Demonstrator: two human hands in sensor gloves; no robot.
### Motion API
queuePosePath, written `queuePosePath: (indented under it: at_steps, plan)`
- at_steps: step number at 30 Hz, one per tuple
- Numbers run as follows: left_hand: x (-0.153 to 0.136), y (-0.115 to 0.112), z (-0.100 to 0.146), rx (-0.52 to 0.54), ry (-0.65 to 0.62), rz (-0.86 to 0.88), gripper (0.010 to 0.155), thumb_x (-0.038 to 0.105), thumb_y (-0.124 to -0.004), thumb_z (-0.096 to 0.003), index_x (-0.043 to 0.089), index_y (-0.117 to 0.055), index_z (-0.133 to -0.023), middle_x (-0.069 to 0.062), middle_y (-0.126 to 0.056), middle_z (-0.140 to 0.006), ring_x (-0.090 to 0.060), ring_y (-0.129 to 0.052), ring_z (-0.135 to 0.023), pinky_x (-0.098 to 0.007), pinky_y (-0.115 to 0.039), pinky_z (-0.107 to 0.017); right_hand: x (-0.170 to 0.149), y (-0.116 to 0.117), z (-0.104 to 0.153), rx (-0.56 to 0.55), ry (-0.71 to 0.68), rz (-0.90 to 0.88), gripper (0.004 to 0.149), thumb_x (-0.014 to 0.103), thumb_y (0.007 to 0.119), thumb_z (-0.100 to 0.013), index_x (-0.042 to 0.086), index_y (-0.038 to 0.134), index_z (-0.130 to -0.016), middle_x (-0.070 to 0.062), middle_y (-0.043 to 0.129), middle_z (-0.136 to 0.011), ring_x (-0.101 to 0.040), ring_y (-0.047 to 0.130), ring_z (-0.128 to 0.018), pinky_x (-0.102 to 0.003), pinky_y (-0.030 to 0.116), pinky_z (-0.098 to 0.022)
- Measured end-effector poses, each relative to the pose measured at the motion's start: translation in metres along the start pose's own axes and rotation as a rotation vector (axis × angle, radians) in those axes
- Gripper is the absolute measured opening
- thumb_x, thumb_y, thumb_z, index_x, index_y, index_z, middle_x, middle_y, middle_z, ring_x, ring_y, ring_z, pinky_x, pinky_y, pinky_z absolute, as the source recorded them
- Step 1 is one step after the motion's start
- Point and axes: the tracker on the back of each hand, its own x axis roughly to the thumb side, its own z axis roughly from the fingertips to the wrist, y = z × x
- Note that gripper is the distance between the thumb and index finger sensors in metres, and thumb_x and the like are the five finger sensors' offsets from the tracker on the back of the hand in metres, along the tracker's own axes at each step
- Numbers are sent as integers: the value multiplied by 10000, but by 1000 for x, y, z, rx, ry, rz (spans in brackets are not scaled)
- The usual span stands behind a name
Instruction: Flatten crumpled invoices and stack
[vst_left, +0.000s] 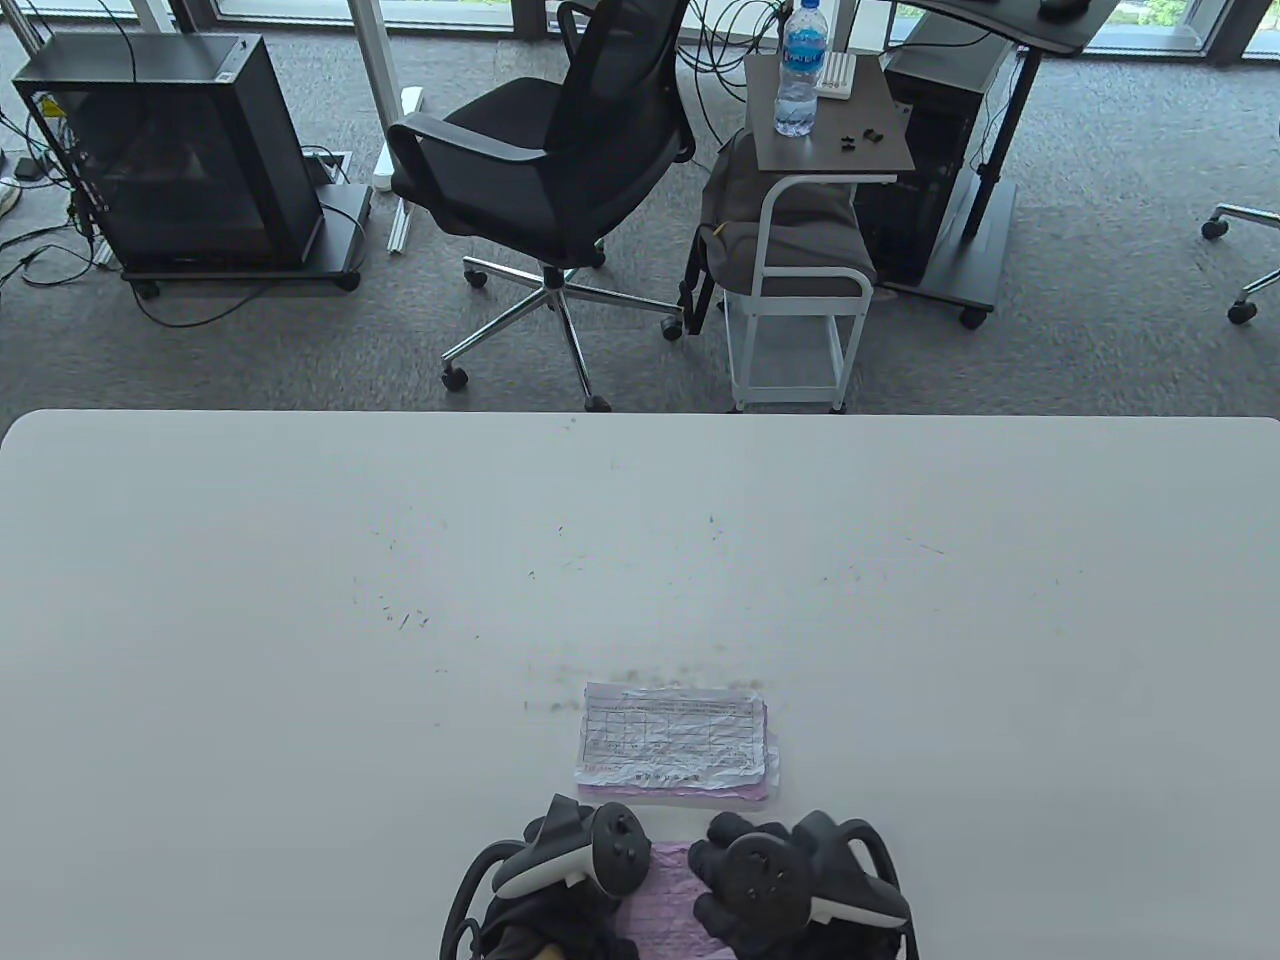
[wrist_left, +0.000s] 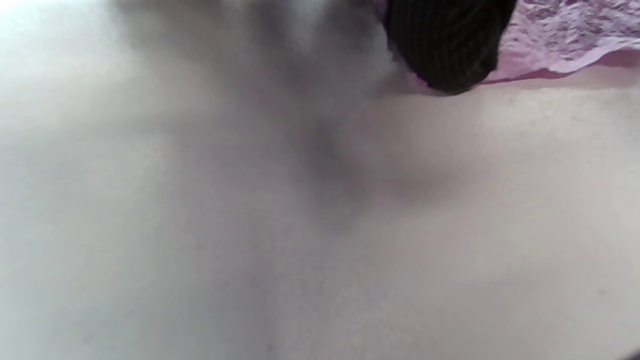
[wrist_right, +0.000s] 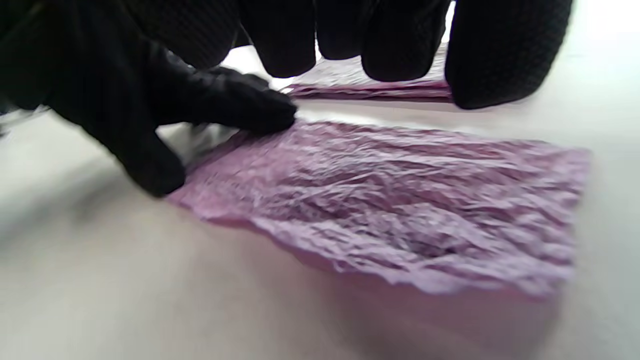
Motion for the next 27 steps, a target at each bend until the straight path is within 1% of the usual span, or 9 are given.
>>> queuePosePath:
  at_steps: [1, 3, 6, 7, 9, 12, 18, 21, 27]
  plan:
    - [0, 0, 0, 0, 0, 1, 859, 425, -783, -538, 305, -122, -1074, -187, 122, -1019, -629, 48, -904, -730, -273, -636, 7, 3, -3, 25, -32, 19, 498, 433, 674, -572, 185, 592, -996, -176, 491, -1085, -429, 658, -873, -589, 785, -497]
    - [0, 0, 0, 1, -2, 2, 859, 427, -781, -538, 304, -122, -1074, -187, 121, -1019, -628, 49, -904, -729, -272, -635, 25, 15, -12, 132, -125, 23, 495, 436, 674, -572, 200, 589, -998, -166, 482, -1091, -425, 640, -886, -593, 772, -514]
    - [0, 0, 0, -1, -1, 0, 863, 420, -786, -538, 302, -121, -1074, -183, 125, -1019, -626, 50, -905, -726, -272, -637, 26, 25, -16, 274, -108, -3, 536, 457, 683, -570, 155, 582, -1001, -170, 479, -1101, -434, 573, -911, -614, 749, -528]
    - [0, 0, 0, -1, -1, 1, 863, 418, -787, -539, 301, -121, -1074, -184, 125, -1019, -625, 51, -905, -726, -271, -637, 22, 25, -15, 332, -82, -26, 540, 466, 675, -576, 184, 543, -1018, -137, 400, -1116, -410, 501, -931, -606, 706, -554]
    - [0, 0, 0, -3, 0, 1, 862, 420, -785, -538, 301, -121, -1073, -183, 125, -1018, -626, 50, -904, -727, -272, -637, 16, 24, -14, 283, -48, -90, 504, 462, 679, -575, 198, 604, -999, -138, 452, -1101, -411, 533, -915, -612, 709, -545]
    - [0, 0, 0, -2, 0, 2, 861, 423, -783, -538, 302, -120, -1073, -183, 127, -1018, -624, 53, -904, -727, -271, -636, 7, 22, -11, 305, 4, -145, 471, 455, 680, -579, 190, 653, -967, -111, 507, -1073, -397, 565, -889, -609, 708, -544]
    - [0, 0, 0, -1, 0, 4, 859, 425, -782, -539, 305, -120, -1073, -180, 127, -1019, -622, 54, -905, -725, -269, -637, -12, 20, -6, 335, 136, -234, 390, 459, 692, -579, 203, 770, -862, -88, 673, -968, -371, 731, -777, -617, 767, -497]
    - [1, 0, 0, -1, 1, 4, 859, 425, -781, -538, 305, -120, -1073, -180, 127, -1018, -622, 54, -905, -724, -269, -637, -19, 21, -3, 358, 185, -268, 379, 465, 698, -579, 189, 819, -809, -97, 733, -911, -375, 777, -732, -632, 755, -496]
    - [0, -1, 0, 0, -1, 6, 858, 426, -781, -539, 309, -119, -1073, -179, 128, -1018, -620, 56, -904, -723, -268, -635, -37, 22, 3, 369, 281, -309, 371, 483, 697, -578, 197, 870, -738, -84, 828, -812, -353, 850, -659, -605, 763, -495]
